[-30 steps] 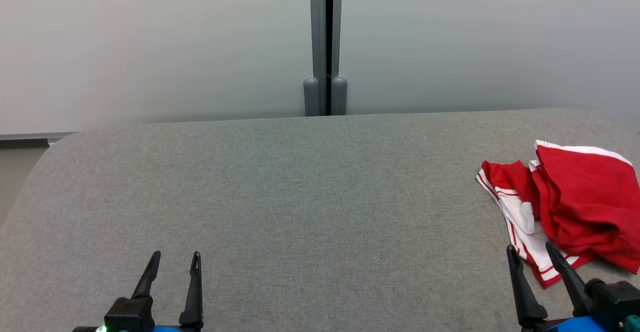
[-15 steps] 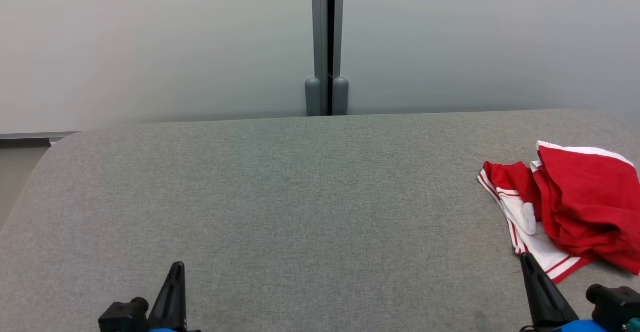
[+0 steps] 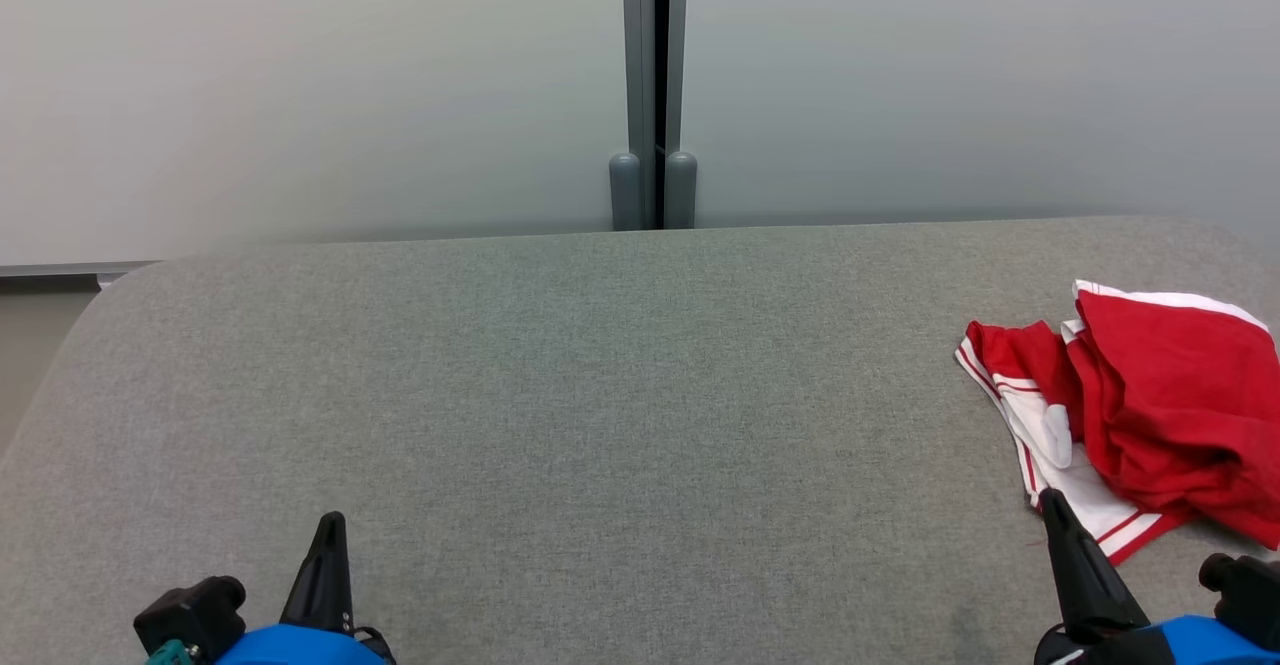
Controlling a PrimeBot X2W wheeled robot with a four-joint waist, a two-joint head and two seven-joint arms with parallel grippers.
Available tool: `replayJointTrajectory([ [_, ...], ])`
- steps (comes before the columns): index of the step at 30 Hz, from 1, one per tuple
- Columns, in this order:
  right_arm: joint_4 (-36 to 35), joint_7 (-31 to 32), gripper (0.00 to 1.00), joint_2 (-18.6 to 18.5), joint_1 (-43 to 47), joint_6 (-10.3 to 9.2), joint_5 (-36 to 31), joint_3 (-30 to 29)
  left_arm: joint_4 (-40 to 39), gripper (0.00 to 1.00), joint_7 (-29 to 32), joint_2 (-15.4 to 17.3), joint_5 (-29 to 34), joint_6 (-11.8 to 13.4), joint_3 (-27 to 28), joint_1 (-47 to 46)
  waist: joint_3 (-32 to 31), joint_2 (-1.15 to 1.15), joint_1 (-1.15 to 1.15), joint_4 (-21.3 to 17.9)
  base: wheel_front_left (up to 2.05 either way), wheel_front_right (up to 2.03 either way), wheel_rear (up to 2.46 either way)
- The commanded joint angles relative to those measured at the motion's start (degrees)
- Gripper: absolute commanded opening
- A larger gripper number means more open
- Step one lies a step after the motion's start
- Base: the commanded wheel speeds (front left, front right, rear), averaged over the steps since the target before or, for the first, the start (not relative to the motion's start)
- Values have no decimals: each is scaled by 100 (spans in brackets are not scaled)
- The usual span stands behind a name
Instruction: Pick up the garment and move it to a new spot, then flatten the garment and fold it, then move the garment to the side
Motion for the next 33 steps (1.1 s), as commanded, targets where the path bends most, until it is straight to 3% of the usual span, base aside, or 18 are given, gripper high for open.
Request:
replayJointTrajectory([
  [1,-42,16,0,-60,-165,0,182,2,-59,0,21,15,-145,-37,101,-203,1,0,0,-2,0,0,0],
  [33,536,157,0,-105,-684,0,2794,-13,45,0,581,-403,-2331,-537,874,-511,45,0,0,-22,0,0,0],
])
